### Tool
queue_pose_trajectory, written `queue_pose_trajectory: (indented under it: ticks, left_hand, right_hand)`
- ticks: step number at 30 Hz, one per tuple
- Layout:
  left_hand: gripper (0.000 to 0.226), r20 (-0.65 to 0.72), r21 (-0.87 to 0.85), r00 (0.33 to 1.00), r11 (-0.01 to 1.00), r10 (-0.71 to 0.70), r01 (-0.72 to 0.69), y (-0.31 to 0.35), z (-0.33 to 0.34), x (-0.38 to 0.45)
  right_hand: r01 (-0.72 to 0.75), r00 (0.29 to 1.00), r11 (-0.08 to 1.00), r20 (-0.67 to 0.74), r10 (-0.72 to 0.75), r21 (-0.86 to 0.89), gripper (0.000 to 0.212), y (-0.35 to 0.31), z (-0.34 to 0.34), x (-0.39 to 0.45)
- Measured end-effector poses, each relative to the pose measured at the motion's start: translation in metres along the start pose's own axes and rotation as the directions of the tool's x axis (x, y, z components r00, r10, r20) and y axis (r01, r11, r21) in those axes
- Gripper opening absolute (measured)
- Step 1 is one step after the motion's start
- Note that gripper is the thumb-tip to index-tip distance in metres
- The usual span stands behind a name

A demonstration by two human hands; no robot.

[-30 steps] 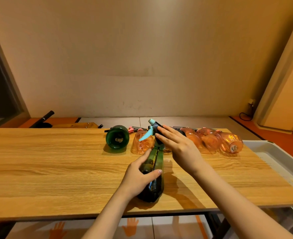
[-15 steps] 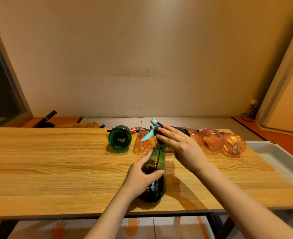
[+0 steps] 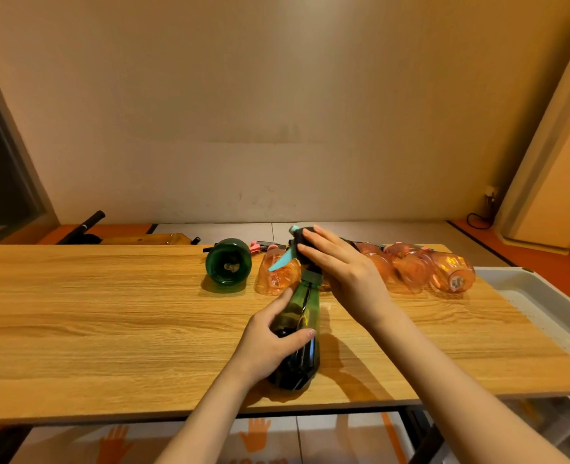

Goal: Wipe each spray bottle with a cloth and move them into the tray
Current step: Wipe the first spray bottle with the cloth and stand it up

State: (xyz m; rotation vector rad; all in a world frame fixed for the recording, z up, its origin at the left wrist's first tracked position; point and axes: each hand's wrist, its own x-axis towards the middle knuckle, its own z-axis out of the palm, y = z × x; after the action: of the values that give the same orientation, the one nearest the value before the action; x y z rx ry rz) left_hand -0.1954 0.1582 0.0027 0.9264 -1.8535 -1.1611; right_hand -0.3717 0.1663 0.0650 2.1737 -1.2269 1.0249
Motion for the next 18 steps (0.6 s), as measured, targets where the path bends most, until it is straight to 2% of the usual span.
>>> queue_pose_trajectory:
  ticks: [5, 10, 12, 15, 18]
  left_hand:
    - [0.073, 0.003, -0.076, 1.000, 0.997, 0.004, -0.004, -0.002, -0.001, 0.002]
    - [0.076, 0.010, -0.041, 1.000, 0.999, 0.029, -0.029, -0.003, 0.000, 0.000]
    - [0.081, -0.001, -0.027, 1.000, 1.000, 0.013, -0.013, -0.002, 0.001, -0.001]
    - [0.079, -0.013, -0.054, 1.000, 0.998, 0.013, -0.013, -0.003, 0.000, -0.004]
    - [0.073, -0.017, -0.106, 0.999, 0.993, 0.042, -0.043, -0.005, -0.001, -0.006]
  right_hand:
    - [-0.021, 1.000, 0.999, 0.008, 0.021, -0.037, 0.064, 0.008, 0.001, -0.030]
    - [0.047, 0.997, 0.996, -0.058, -0.051, -0.076, 0.044, 0.002, -0.014, -0.014]
    - [0.068, 0.997, 0.994, -0.032, -0.071, -0.084, 0.041, -0.004, -0.013, 0.000]
    - [0.044, 0.999, 0.996, 0.004, -0.044, -0.078, 0.051, -0.010, -0.004, 0.003]
    - [0.007, 0.999, 0.998, -0.052, -0.010, -0.065, 0.049, -0.011, 0.002, -0.015]
